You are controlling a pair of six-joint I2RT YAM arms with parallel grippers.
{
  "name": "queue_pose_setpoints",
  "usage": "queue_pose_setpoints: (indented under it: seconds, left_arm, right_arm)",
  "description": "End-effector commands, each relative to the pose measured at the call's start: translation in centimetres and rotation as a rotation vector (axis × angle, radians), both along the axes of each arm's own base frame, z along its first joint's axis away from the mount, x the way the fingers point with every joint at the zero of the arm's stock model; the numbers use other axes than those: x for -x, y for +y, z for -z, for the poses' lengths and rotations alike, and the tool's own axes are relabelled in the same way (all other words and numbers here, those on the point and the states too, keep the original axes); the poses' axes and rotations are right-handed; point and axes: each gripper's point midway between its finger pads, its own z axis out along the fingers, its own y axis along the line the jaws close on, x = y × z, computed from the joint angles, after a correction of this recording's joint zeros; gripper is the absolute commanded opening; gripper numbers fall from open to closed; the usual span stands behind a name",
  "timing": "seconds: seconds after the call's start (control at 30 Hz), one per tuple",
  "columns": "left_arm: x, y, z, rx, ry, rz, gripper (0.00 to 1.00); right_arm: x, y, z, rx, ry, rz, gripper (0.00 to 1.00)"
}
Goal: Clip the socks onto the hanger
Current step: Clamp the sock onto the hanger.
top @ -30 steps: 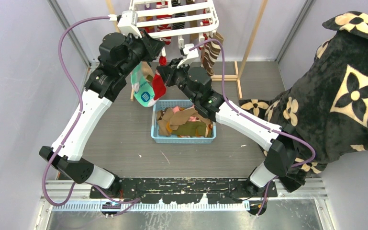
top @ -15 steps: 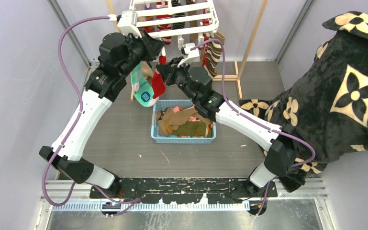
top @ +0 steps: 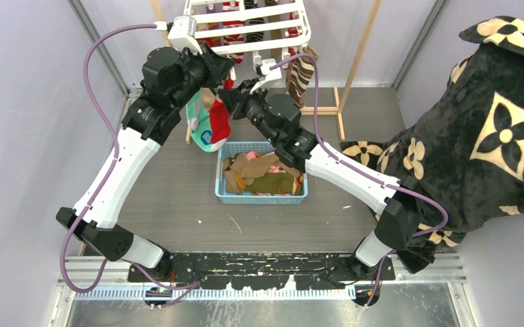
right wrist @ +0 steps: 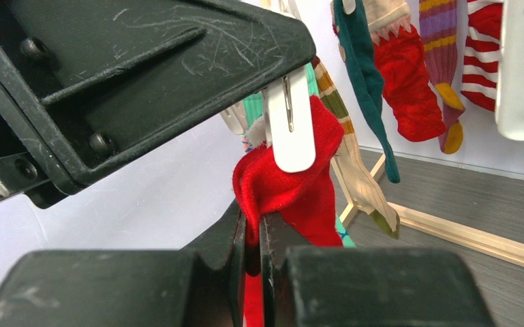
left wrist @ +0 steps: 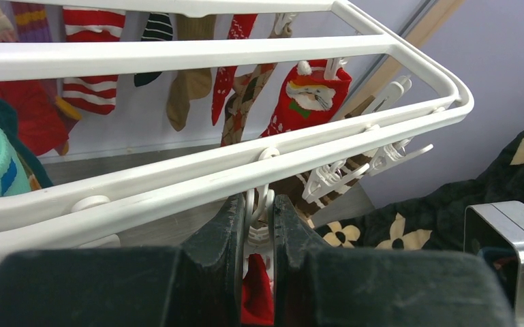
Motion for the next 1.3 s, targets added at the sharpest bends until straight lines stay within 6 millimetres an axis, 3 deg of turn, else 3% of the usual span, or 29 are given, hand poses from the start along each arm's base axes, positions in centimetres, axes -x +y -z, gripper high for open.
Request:
queue_pose_setpoints:
  seconds: [0.0, 0.4, 0.53, 0.67, 0.83, 0.9, 1.03, 1.1, 1.27]
  left_arm:
    - [0.9, 0.7, -2.6, 0.048, -0.064, -0.015, 0.01]
    - [0.6, 1.1, -2.2, 0.041, -0.067, -0.043, 0.21]
    - [0.5, 1.2, -2.1, 0.042, -0.066, -0.047, 0.51]
    - [0.8, 1.3, -2.3, 0.040, -0.068, -0.049, 0.65]
    - [1.0, 1.4, -2.5, 0.039, -0.073, -0.046, 0.64]
    - [1.0, 1.4, -2.5, 0.040, -0.075, -0.047, 0.61]
    - [0.9, 1.8, -2.7, 0.034, -0.084, -0.065, 0.56]
    - [0.9, 1.9, -2.8, 0.028, -0.092, -0.071, 0.55]
    - [0.8, 2.4, -2.9, 0.022, -0.101, -0.092, 0.54]
  right_arm:
    - [0.6, 0.0, -4.6, -0.103, -0.073, -0.012, 0.01]
    - [0.6, -0.6, -5.6, -0.124, -0.098, 0.016, 0.01]
    - [0.6, -0.5, -5.6, -0.124, -0.099, 0.011, 0.01]
    - [0.6, -0.5, -5.4, -0.116, -0.097, 0.008, 0.01]
    - [0.9, 0.0, -5.2, -0.109, -0.096, -0.015, 0.01]
    - [1.2, 0.1, -5.2, -0.109, -0.099, -0.034, 0.12]
    - [1.9, -0.9, -4.9, -0.098, -0.103, -0.028, 0.63]
    - [2.1, -2.1, -4.3, -0.070, -0.104, -0.012, 0.69]
    - [2.4, -5.8, -2.7, -0.046, -0.088, 0.011, 0.70]
